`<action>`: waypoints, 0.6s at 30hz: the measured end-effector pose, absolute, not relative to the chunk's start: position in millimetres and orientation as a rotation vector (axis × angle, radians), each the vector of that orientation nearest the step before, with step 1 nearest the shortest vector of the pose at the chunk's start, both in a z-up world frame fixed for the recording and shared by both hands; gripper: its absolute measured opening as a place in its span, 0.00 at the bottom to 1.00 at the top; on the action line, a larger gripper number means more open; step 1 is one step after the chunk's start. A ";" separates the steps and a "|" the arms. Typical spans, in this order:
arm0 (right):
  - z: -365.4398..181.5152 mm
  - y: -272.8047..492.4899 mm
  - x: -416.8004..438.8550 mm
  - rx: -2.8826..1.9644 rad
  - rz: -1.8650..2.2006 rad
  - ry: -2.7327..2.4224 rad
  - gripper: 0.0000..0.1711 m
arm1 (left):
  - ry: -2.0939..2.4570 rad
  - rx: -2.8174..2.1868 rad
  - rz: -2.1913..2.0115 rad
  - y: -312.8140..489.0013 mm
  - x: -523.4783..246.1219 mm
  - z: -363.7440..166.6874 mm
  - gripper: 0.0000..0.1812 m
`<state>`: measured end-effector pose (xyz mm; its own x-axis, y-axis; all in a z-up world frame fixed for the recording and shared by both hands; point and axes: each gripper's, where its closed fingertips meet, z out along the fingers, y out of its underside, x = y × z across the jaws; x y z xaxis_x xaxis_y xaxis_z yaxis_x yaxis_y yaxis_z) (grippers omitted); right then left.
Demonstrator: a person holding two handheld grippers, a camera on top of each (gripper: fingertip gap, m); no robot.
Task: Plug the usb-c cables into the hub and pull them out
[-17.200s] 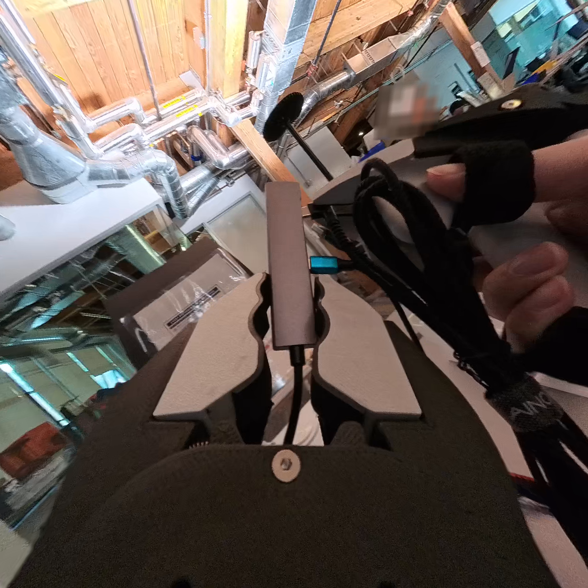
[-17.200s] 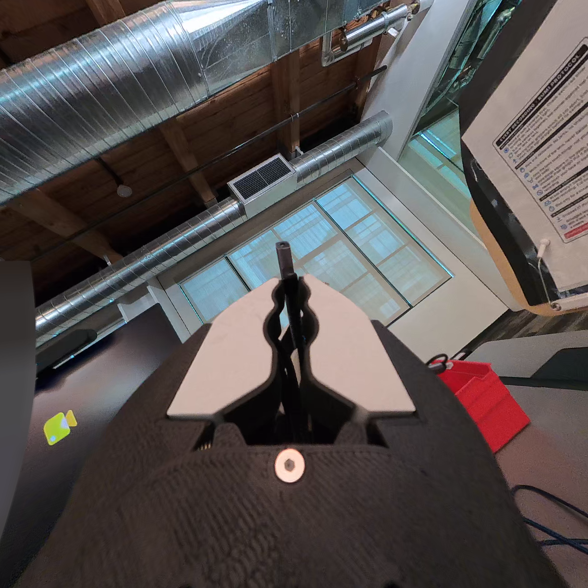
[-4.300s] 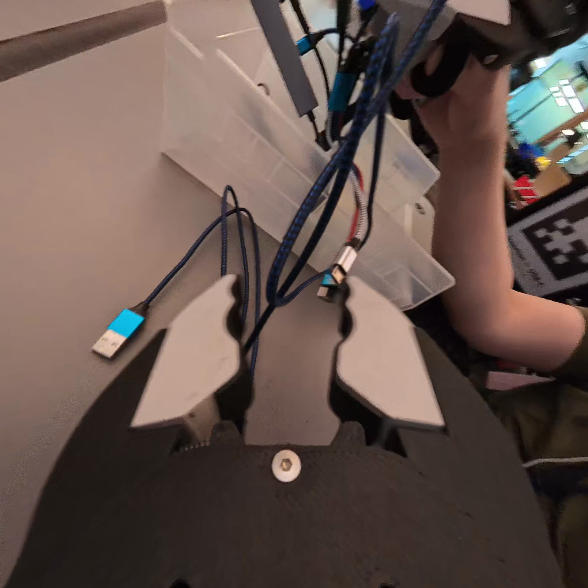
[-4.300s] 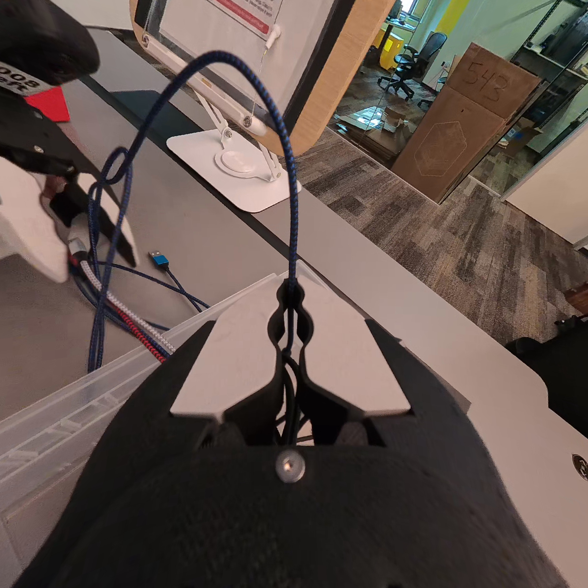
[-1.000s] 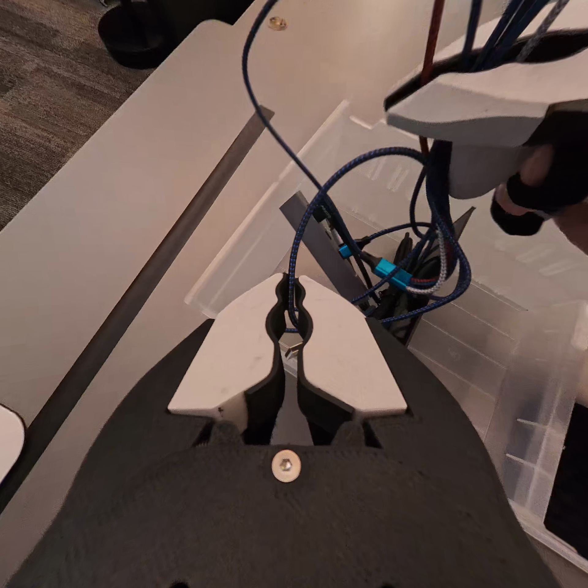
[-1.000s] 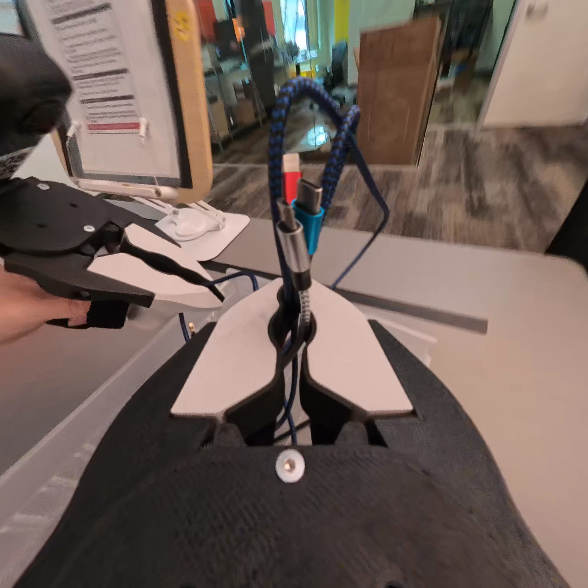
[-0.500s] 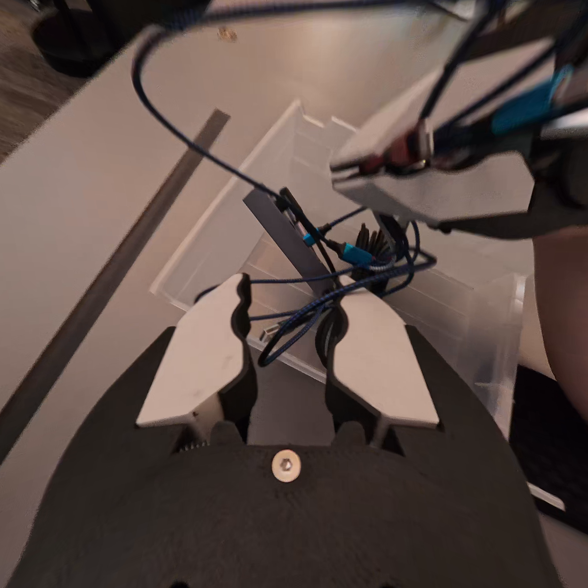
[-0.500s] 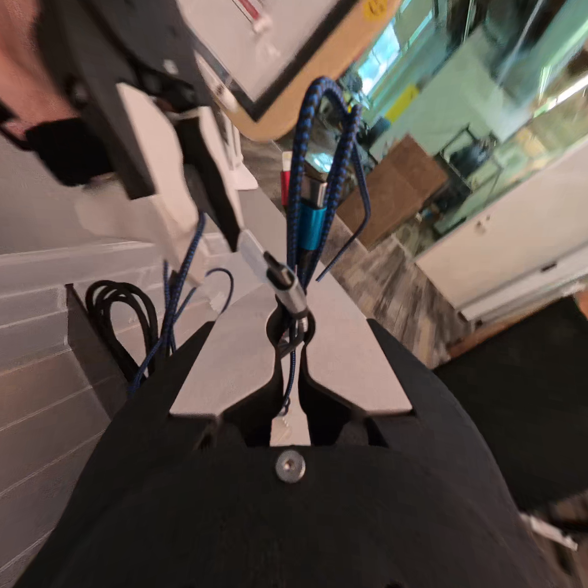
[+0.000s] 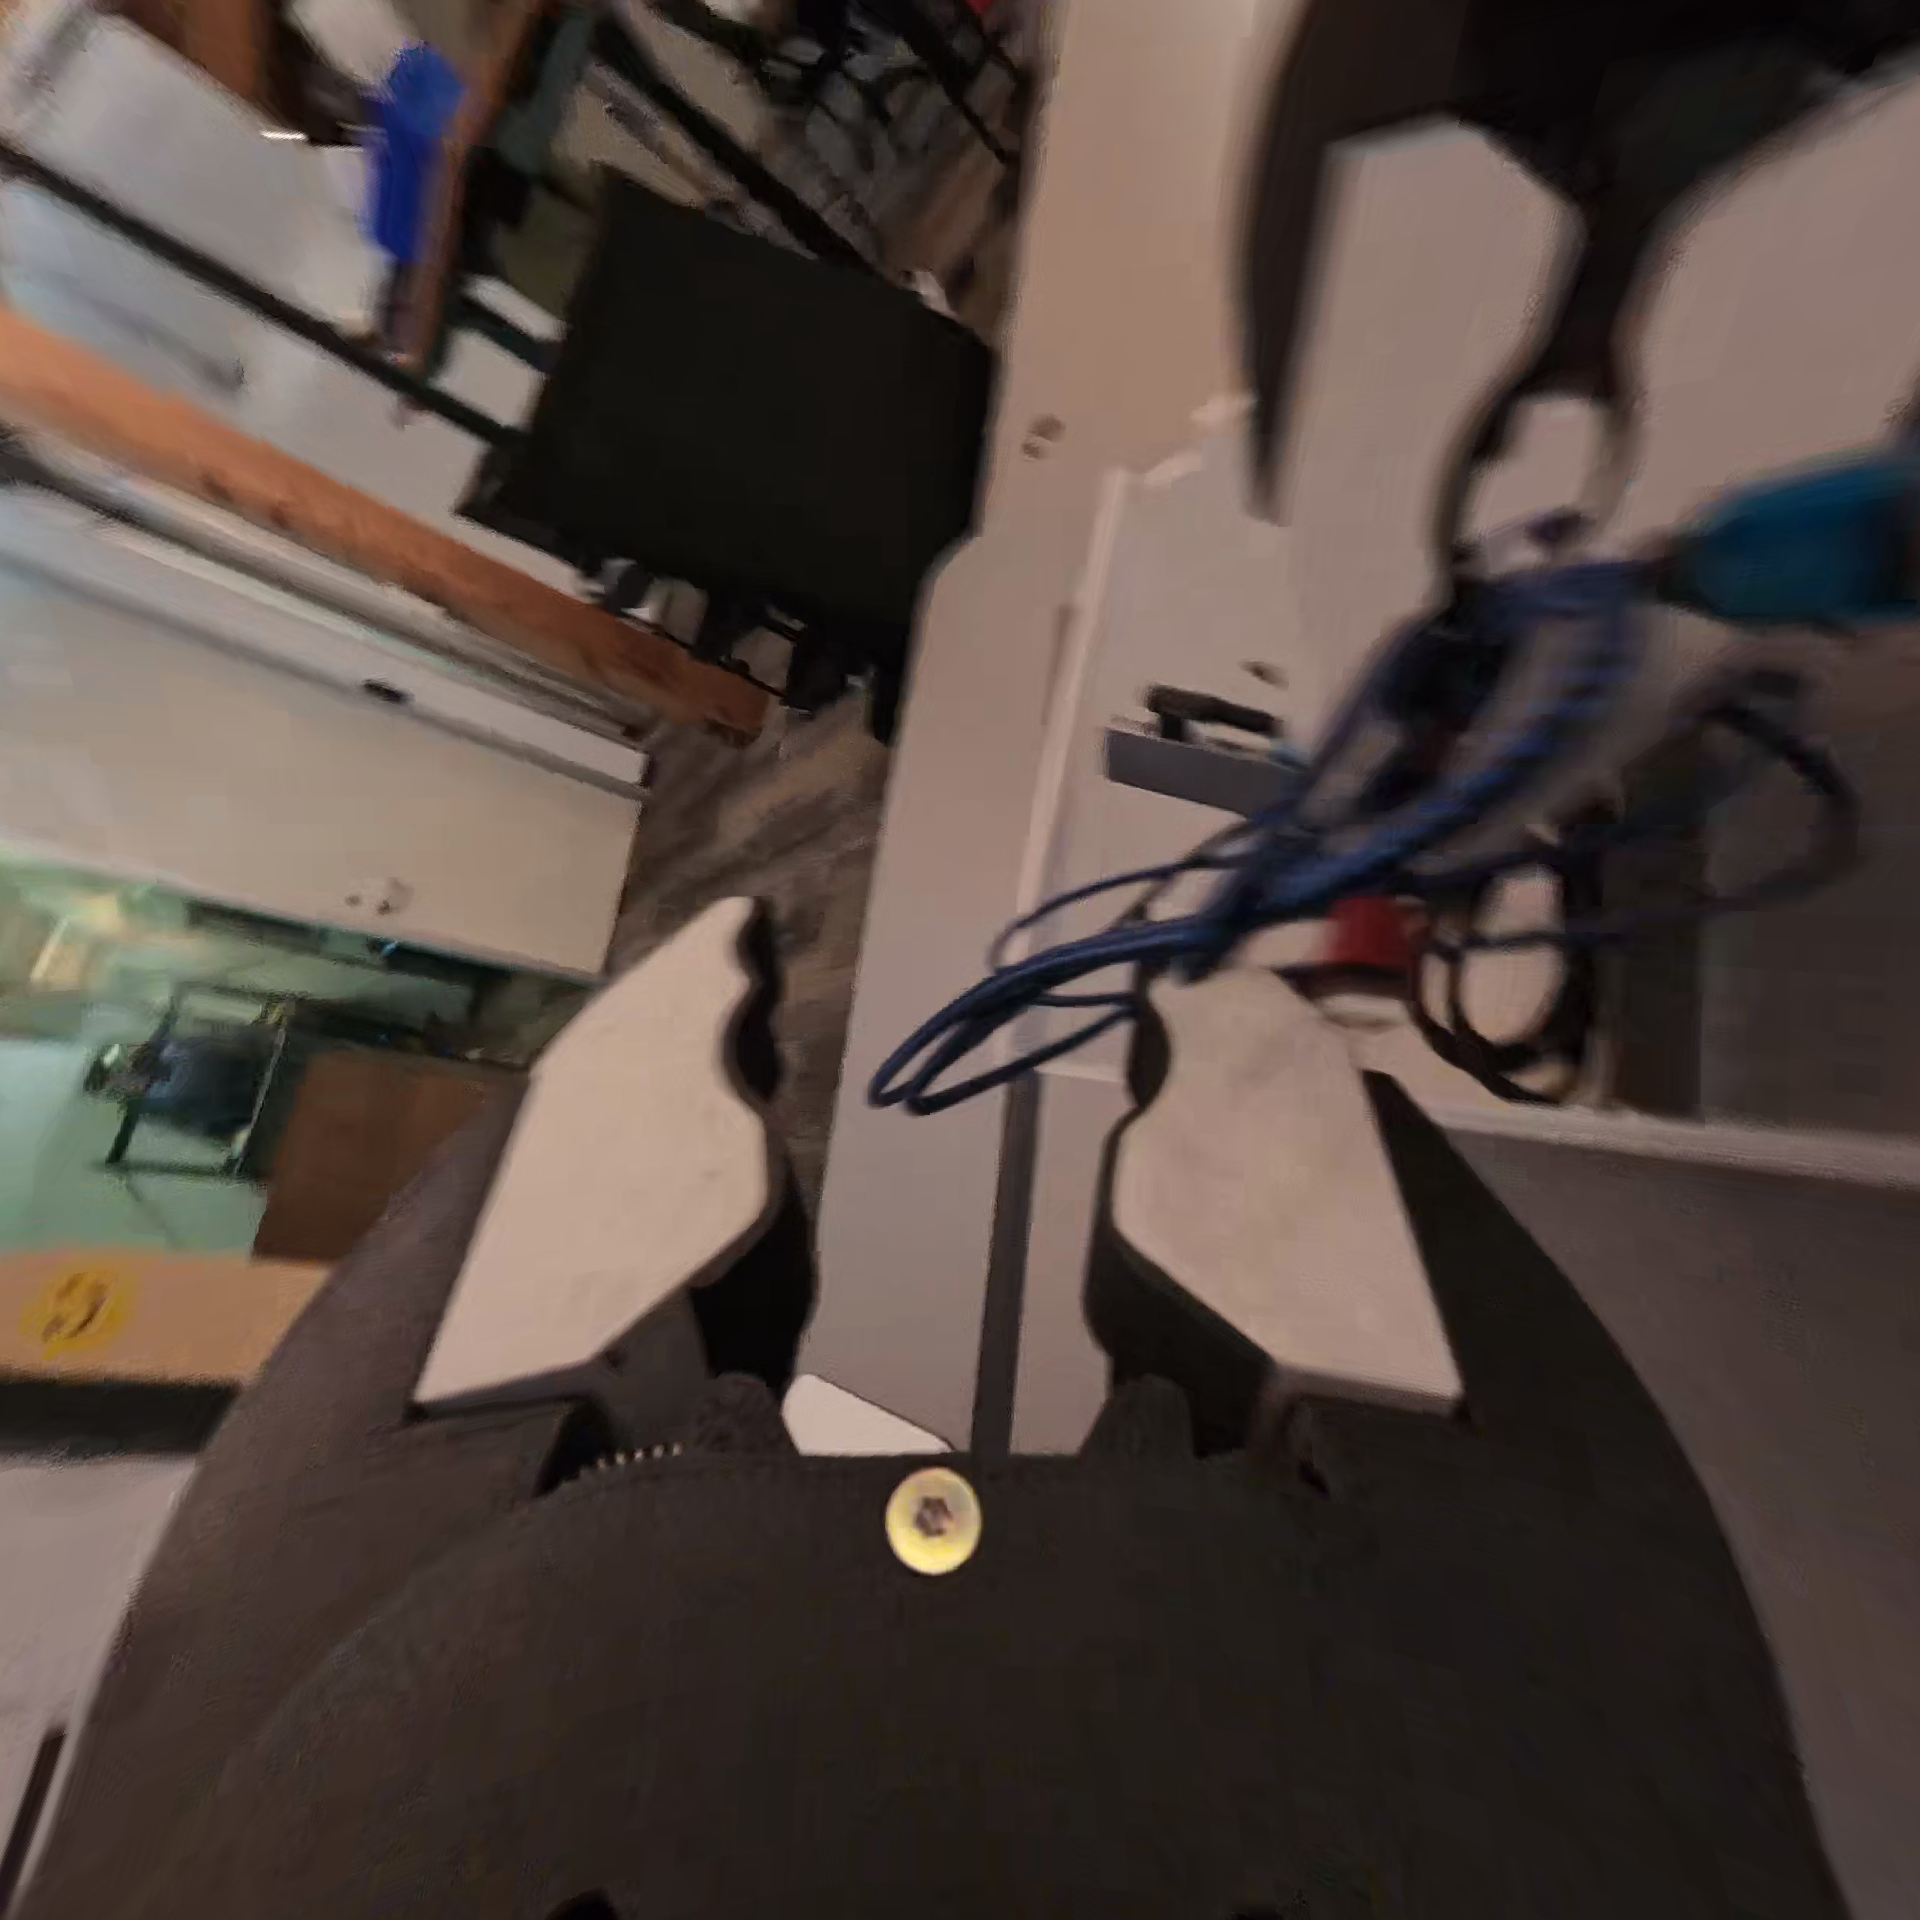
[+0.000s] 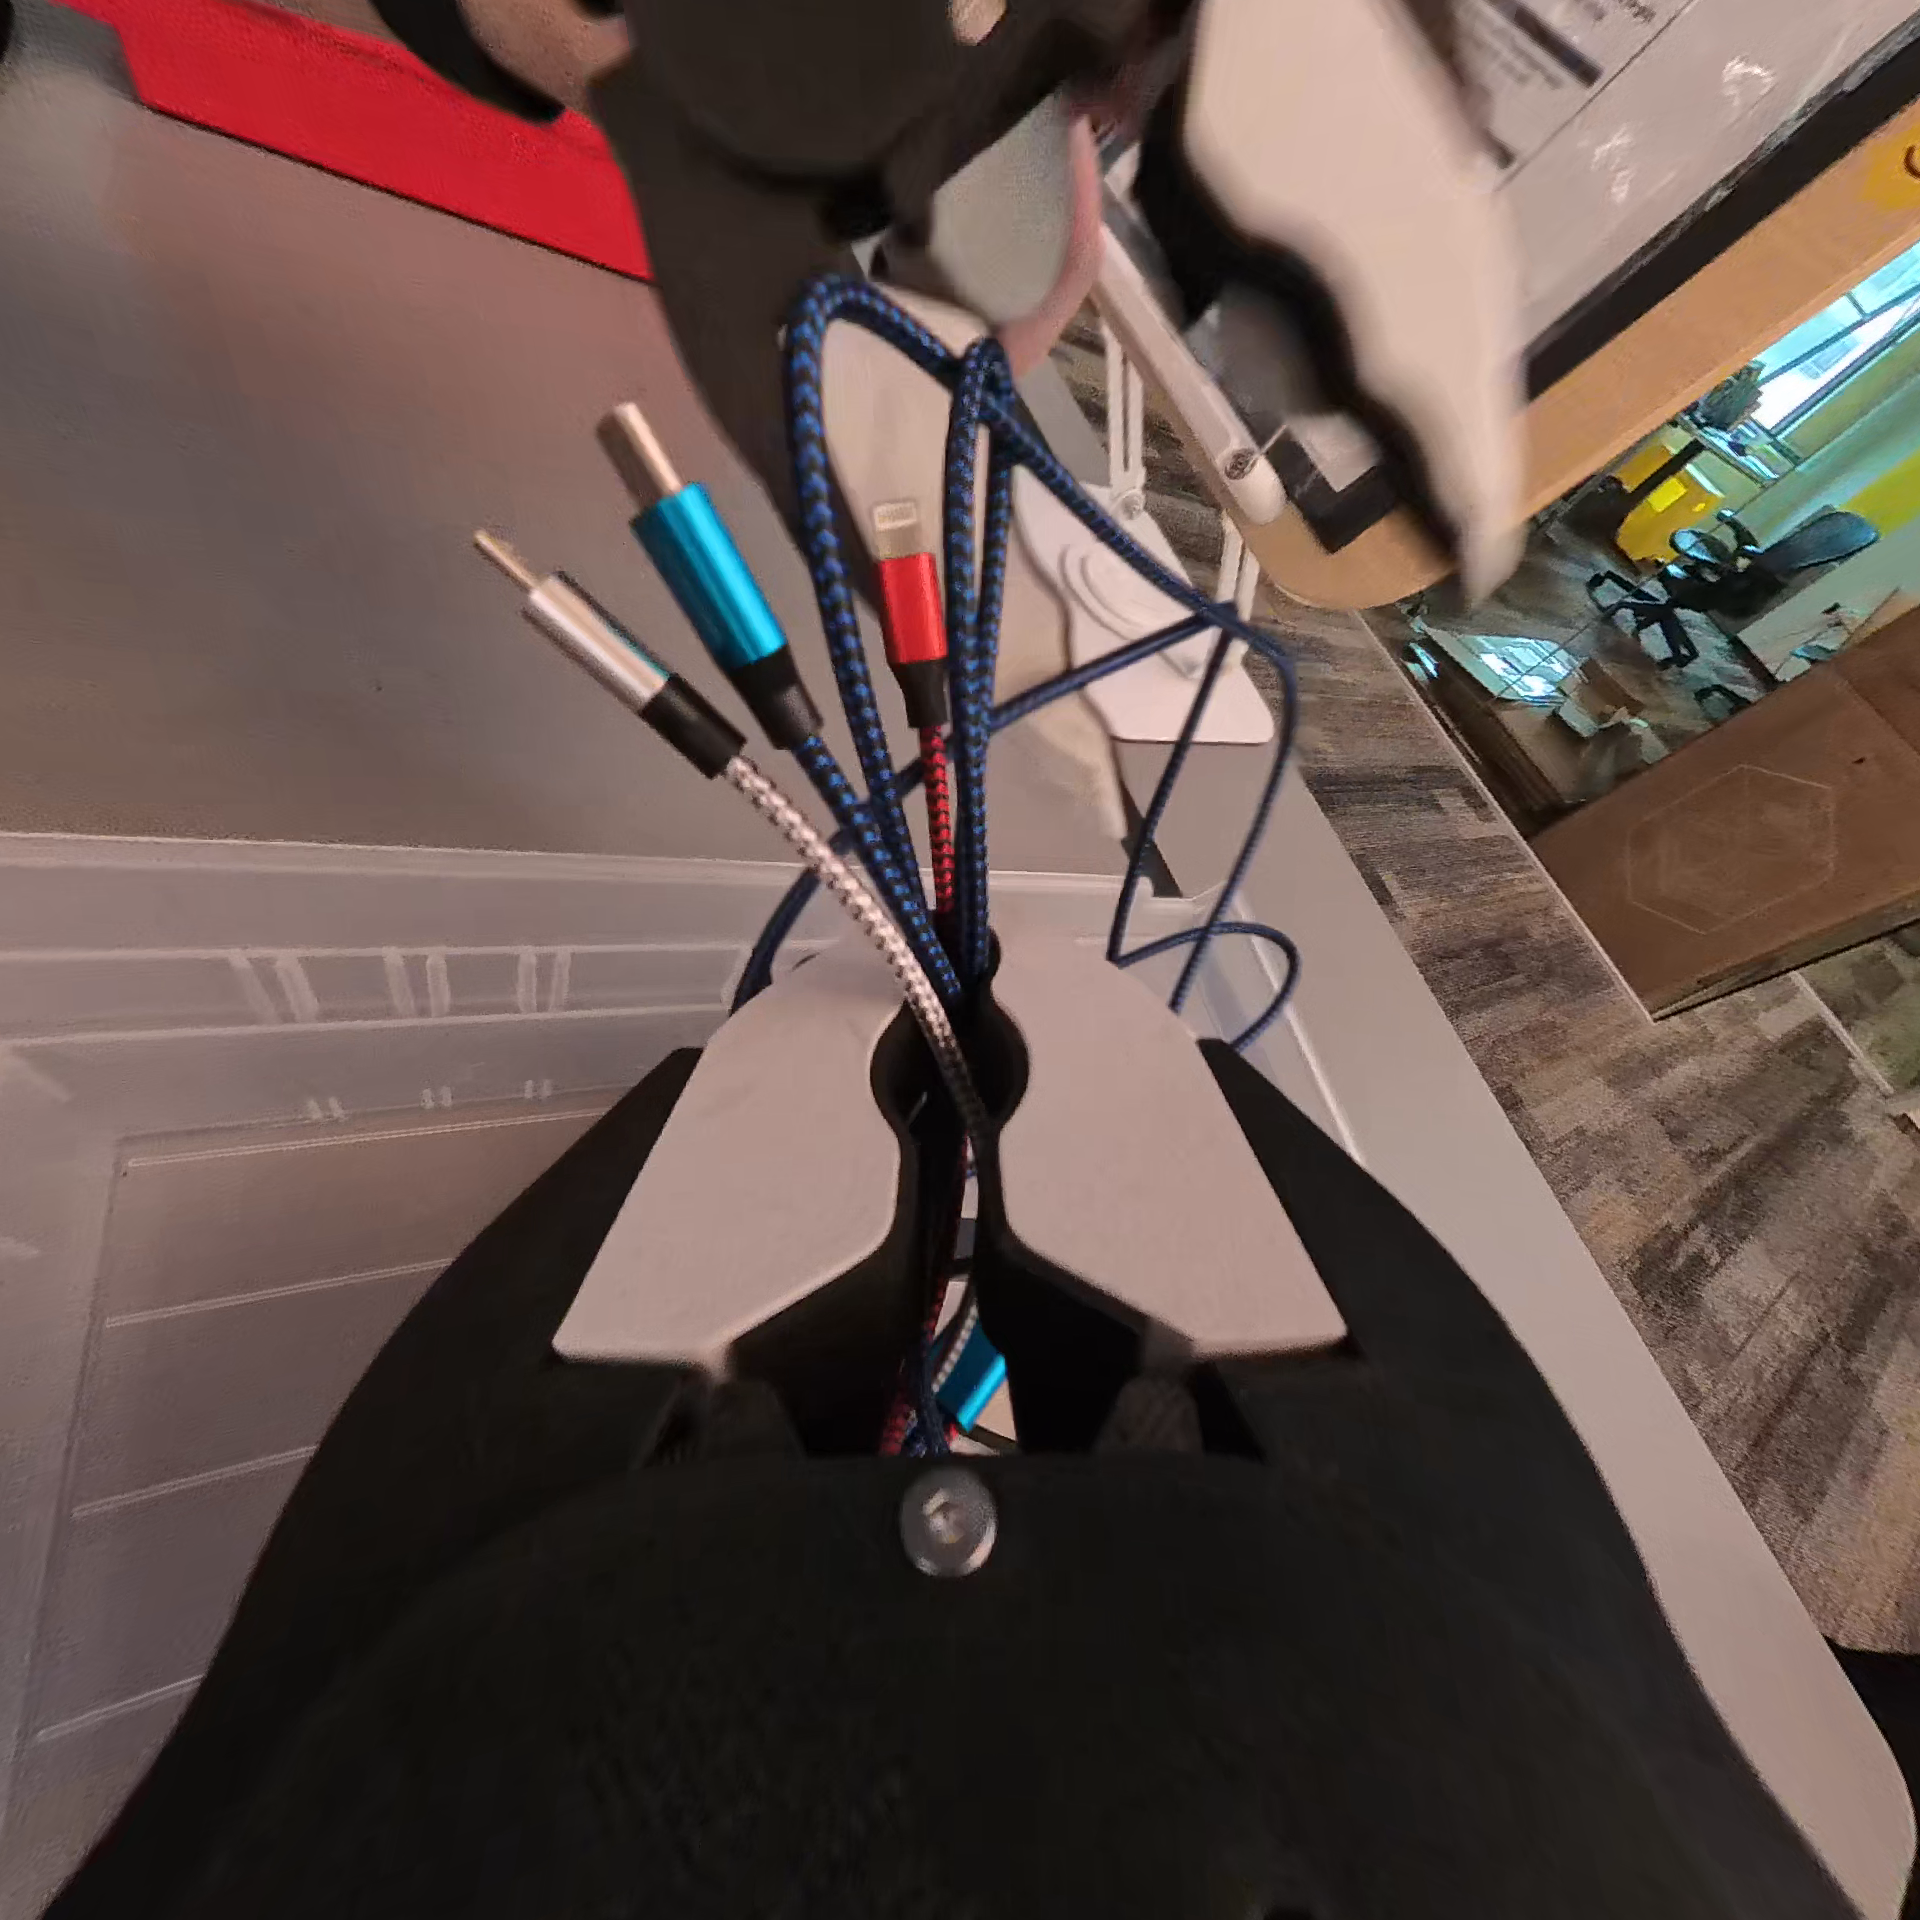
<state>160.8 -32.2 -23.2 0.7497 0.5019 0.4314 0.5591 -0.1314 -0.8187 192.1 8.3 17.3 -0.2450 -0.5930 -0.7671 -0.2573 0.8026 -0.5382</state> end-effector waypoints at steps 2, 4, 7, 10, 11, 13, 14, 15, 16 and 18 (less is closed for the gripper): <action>-19.4 -31.7 165.4 -1.771 -0.088 -0.804 0.03 | 1.950 -0.611 -0.279 -0.4 190.0 -2.6 0.06; -13.7 -31.4 182.3 -1.792 -0.165 -0.704 0.07 | 1.980 -0.654 -0.249 -0.8 192.7 -11.3 0.01; -12.5 -44.4 213.3 -1.915 -0.227 -0.506 0.25 | 1.979 -0.873 -0.346 0.1 198.8 -16.1 0.00; -2.7 -60.6 224.9 -1.948 -0.169 -0.340 0.45 | 1.955 -1.094 -0.437 1.5 202.8 -17.3 0.01; -0.6 -65.2 225.4 -1.954 -0.149 -0.314 0.46 | 1.962 -1.156 -0.455 0.9 203.2 -19.3 0.01; 1.2 -72.0 223.1 -1.963 -0.120 -0.299 0.47 | 1.955 -1.264 -0.479 1.5 203.9 -21.7 0.01; 1.4 -74.7 221.6 -1.971 -0.107 -0.295 0.47 | 1.955 -1.296 -0.482 2.0 204.2 -22.2 0.01; 2.9 -76.6 222.2 -1.973 -0.103 -0.284 0.47 | 1.944 -1.317 -0.475 3.9 205.0 -21.8 0.01; 5.4 -77.9 219.5 -1.961 -0.071 -0.279 0.47 | 1.937 -1.329 -0.463 5.5 205.4 -21.6 0.01; 9.0 -78.9 199.9 -1.918 0.097 -0.305 0.49 | 1.924 -1.348 -0.439 8.0 206.1 -21.7 0.01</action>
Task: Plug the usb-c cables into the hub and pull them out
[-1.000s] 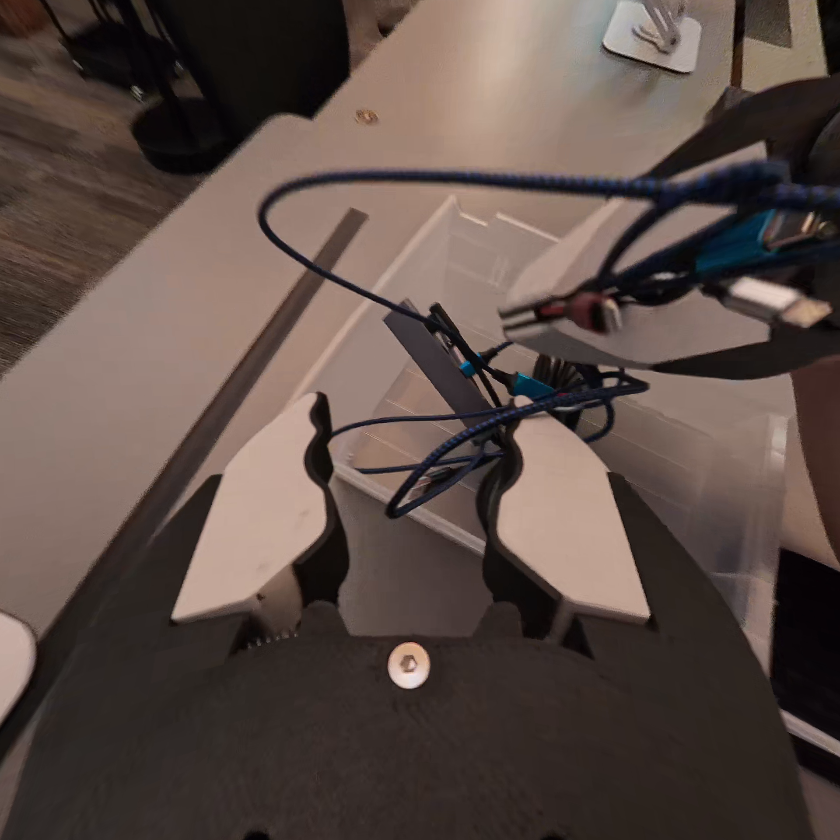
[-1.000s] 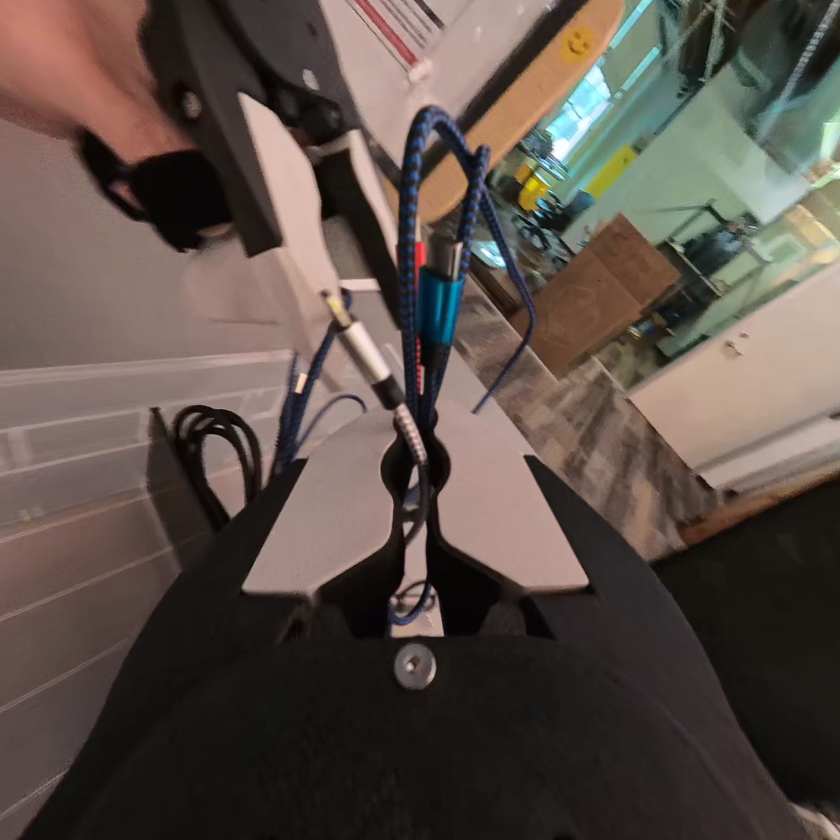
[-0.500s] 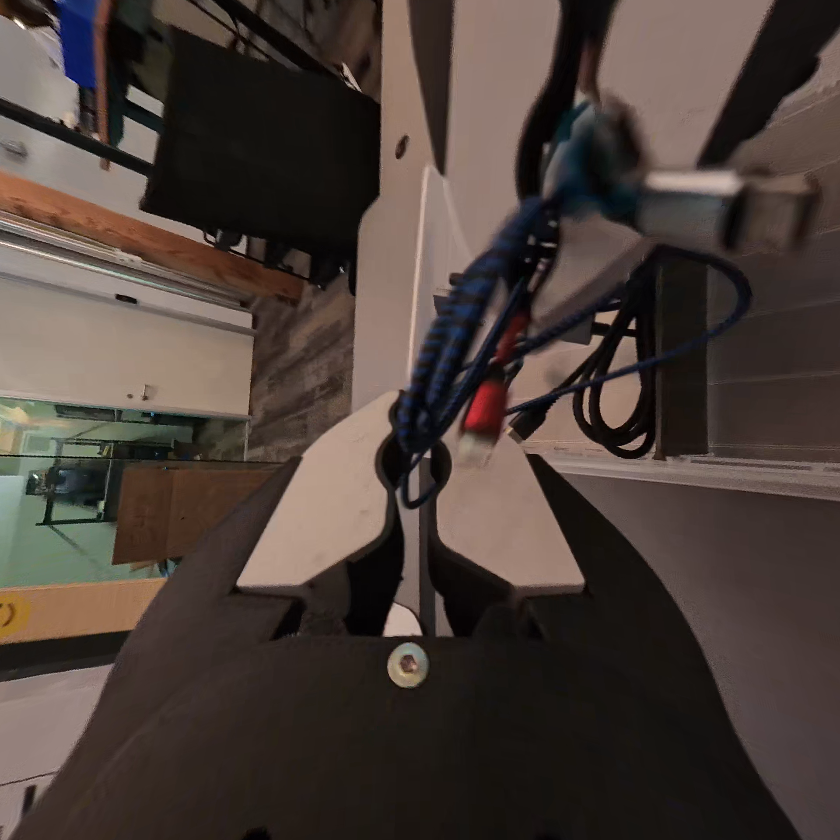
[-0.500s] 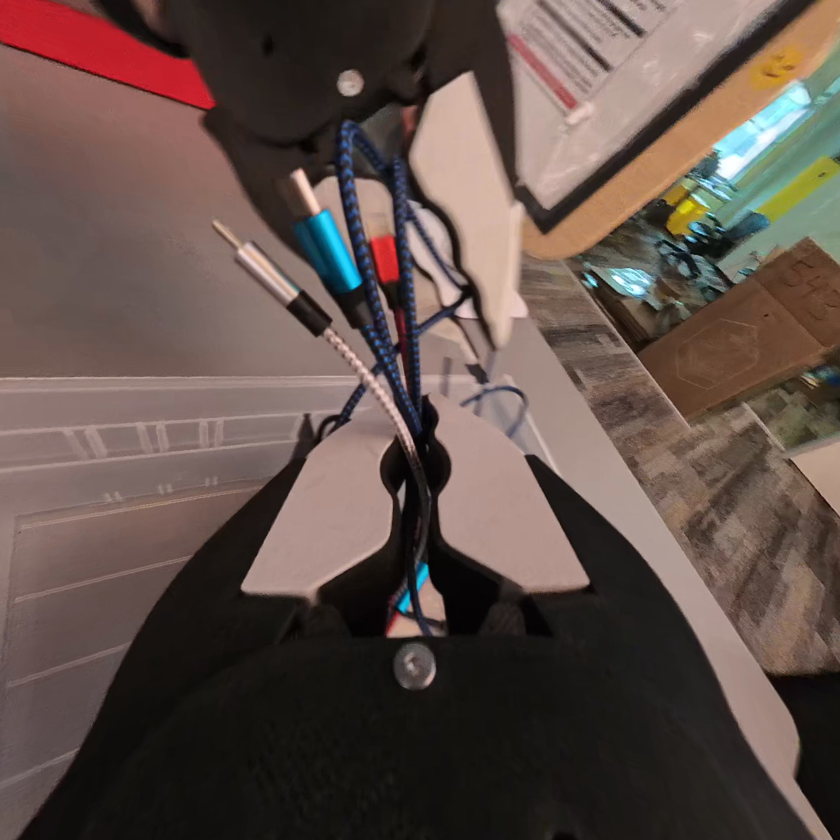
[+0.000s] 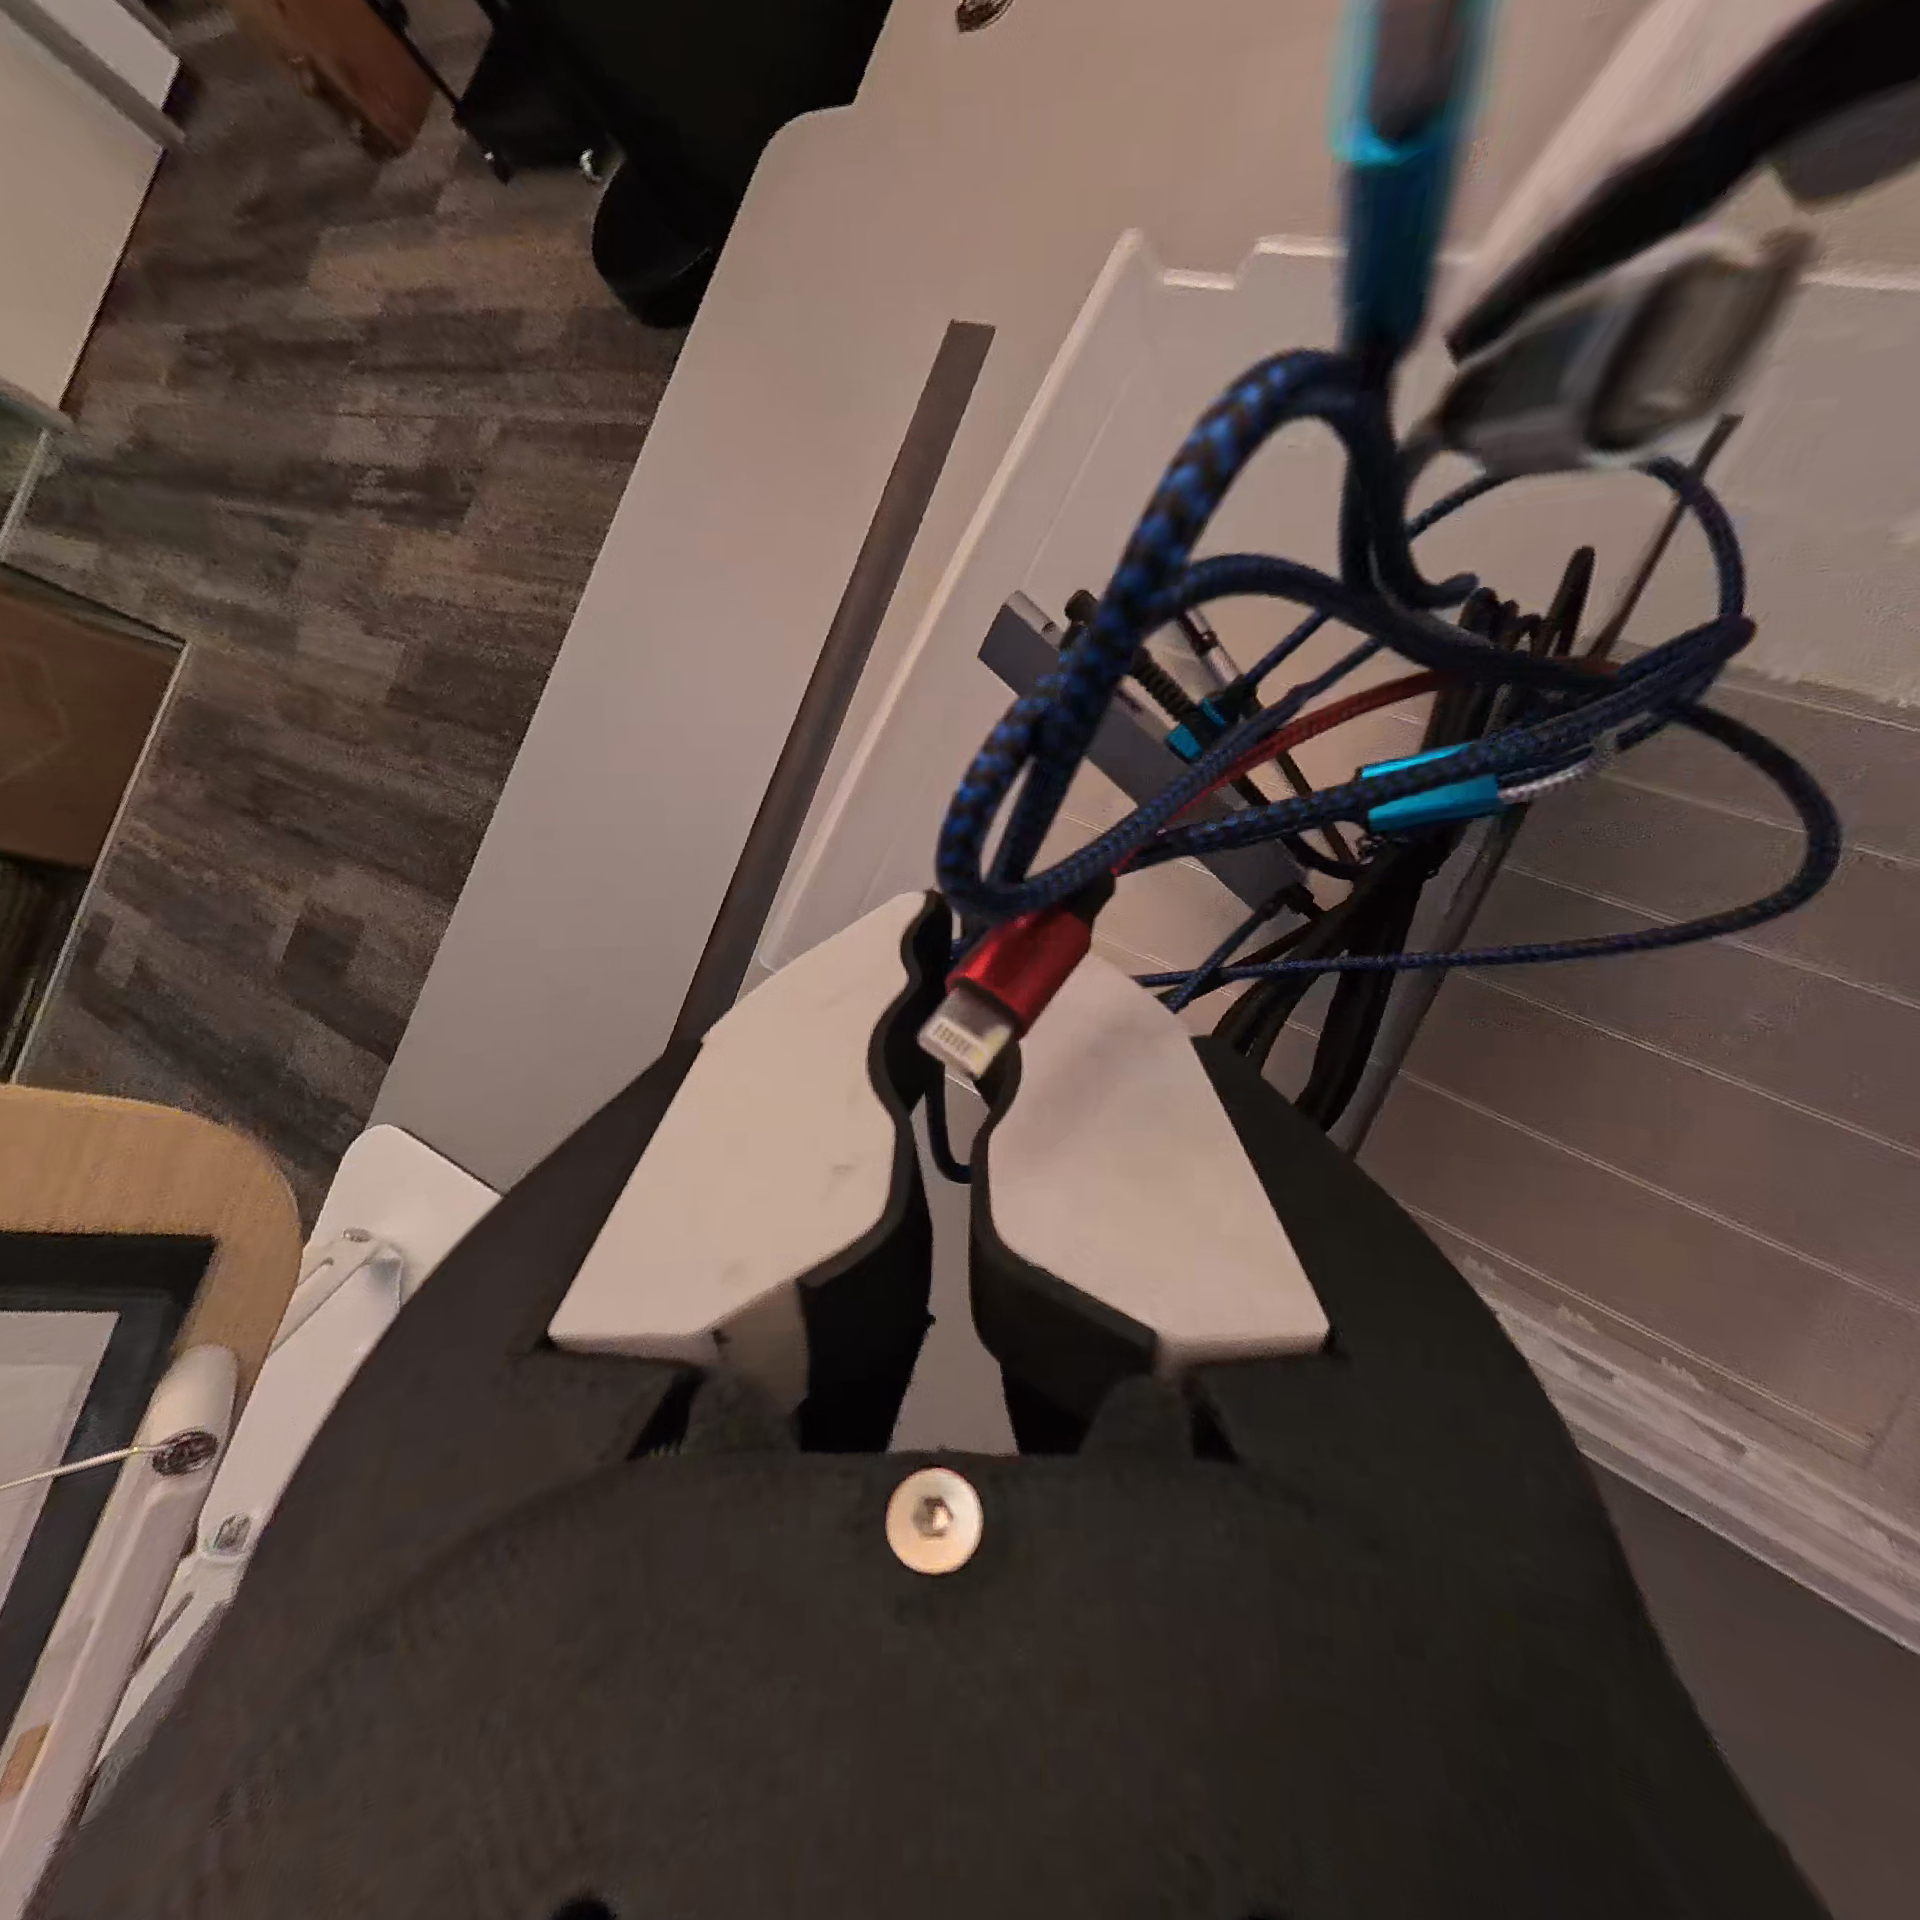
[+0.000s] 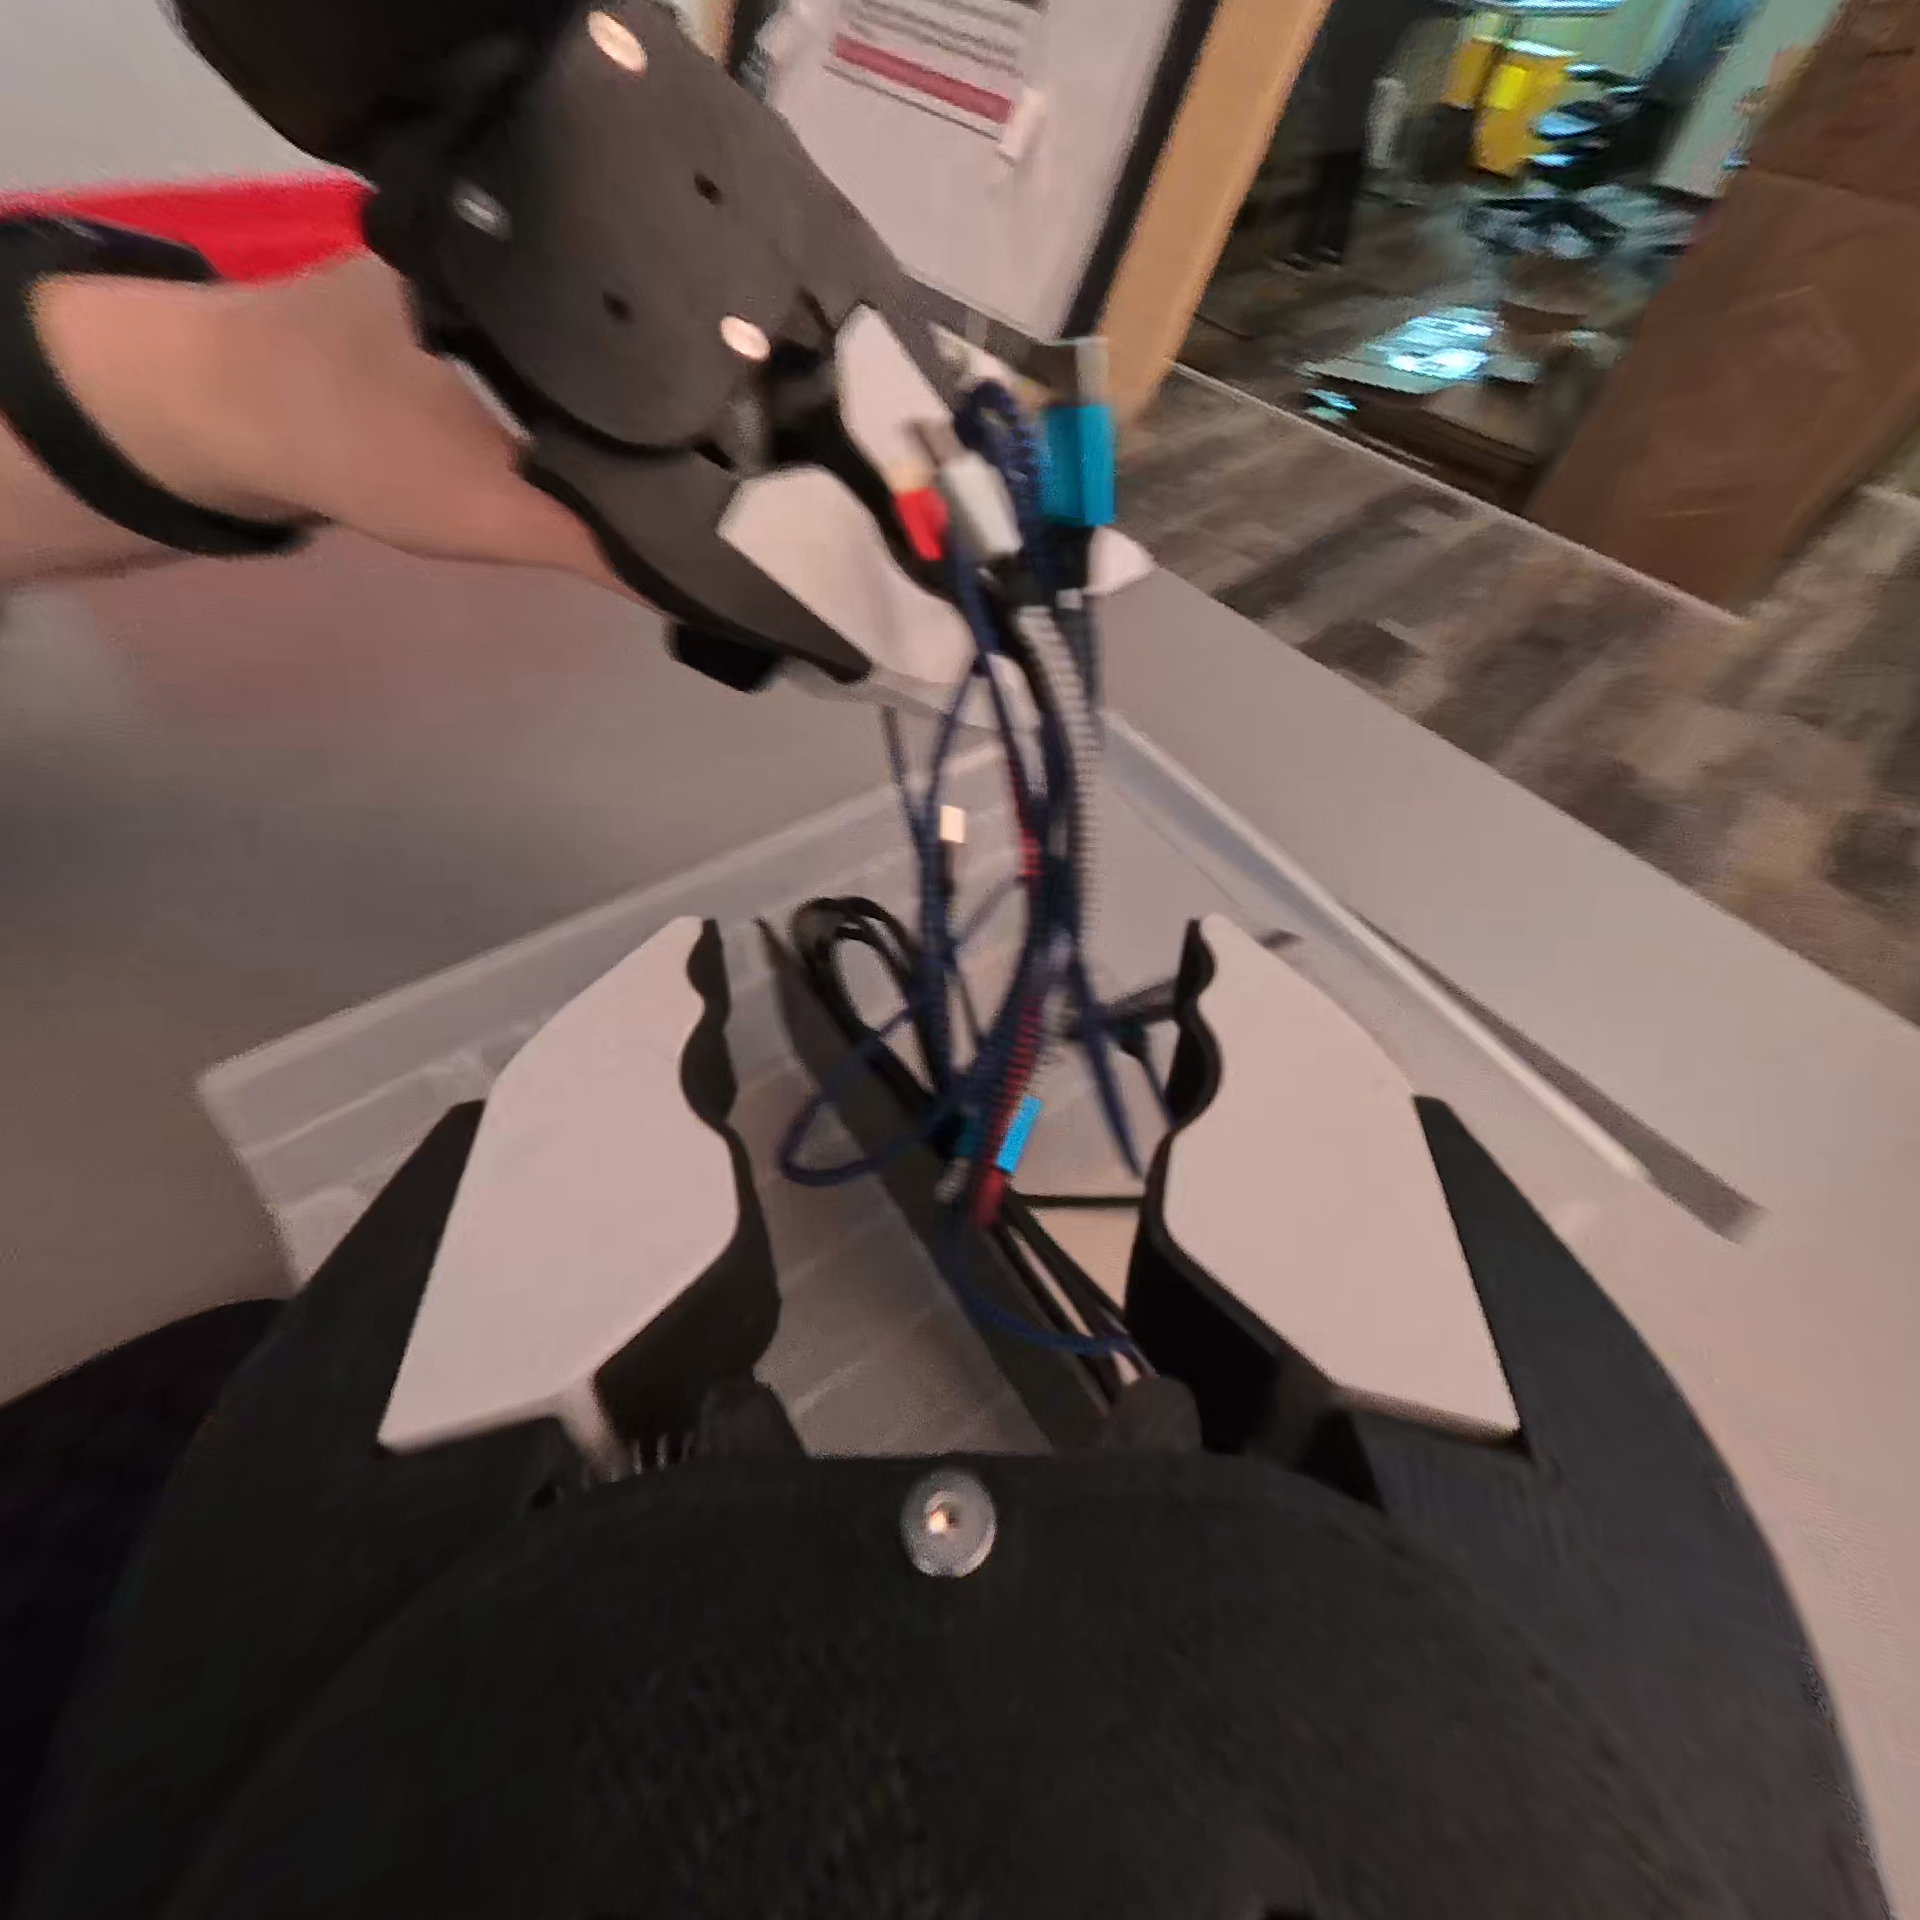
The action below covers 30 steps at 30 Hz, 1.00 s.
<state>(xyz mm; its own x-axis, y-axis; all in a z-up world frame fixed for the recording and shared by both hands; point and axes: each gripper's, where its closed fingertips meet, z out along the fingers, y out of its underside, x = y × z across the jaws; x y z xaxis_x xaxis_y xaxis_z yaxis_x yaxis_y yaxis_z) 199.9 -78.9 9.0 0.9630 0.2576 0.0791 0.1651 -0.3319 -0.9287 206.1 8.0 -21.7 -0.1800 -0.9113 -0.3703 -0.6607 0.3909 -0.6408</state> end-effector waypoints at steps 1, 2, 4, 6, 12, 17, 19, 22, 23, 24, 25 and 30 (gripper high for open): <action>6.5 -78.1 191.4 -1.916 0.175 -0.313 0.52 | 1.920 -1.362 -0.429 8.5 206.2 -22.2 0.01; -1.1 -75.8 187.1 -1.948 0.225 -0.304 0.53 | 1.920 -1.375 -0.426 8.4 206.7 -22.5 0.01; -29.9 -72.0 203.8 -2.123 0.109 -0.317 0.42 | 1.920 -1.382 -0.446 4.8 208.8 -20.7 0.01; -43.6 -71.8 240.7 -2.246 -0.132 -0.267 0.24 | 1.930 -1.375 -0.442 2.1 209.8 -19.0 0.01; -29.7 -59.3 268.5 -2.133 -0.228 -0.135 0.06 | 1.992 -1.417 -0.451 -12.6 209.7 -22.1 0.01; -83.3 -73.2 271.7 -2.442 -0.178 -0.083 0.06 | 2.126 -1.507 -0.404 -21.8 206.3 -50.7 0.07; -85.5 -74.1 272.5 -2.465 -0.169 -0.047 0.06 | 2.090 -1.541 -0.543 -30.4 211.3 -43.3 0.16; -88.3 -75.5 272.9 -2.487 -0.145 -0.007 0.07 | 2.000 -1.561 -0.732 -32.7 215.5 -21.9 0.25; -87.6 -75.4 272.7 -2.482 -0.140 -0.008 0.06 | 1.986 -1.555 -0.750 -30.6 213.6 -17.3 0.26; -86.7 -75.3 271.9 -2.472 -0.134 -0.019 0.07 | 1.977 -1.543 -0.737 -27.0 210.4 -14.9 0.25; -85.9 -75.4 270.6 -2.461 -0.126 -0.035 0.09 | 1.967 -1.526 -0.706 -22.4 206.9 -13.8 0.24; -77.2 -82.0 263.1 -2.410 -0.106 -0.069 0.20 | 1.991 -1.480 -0.602 -17.6 188.7 -26.9 0.24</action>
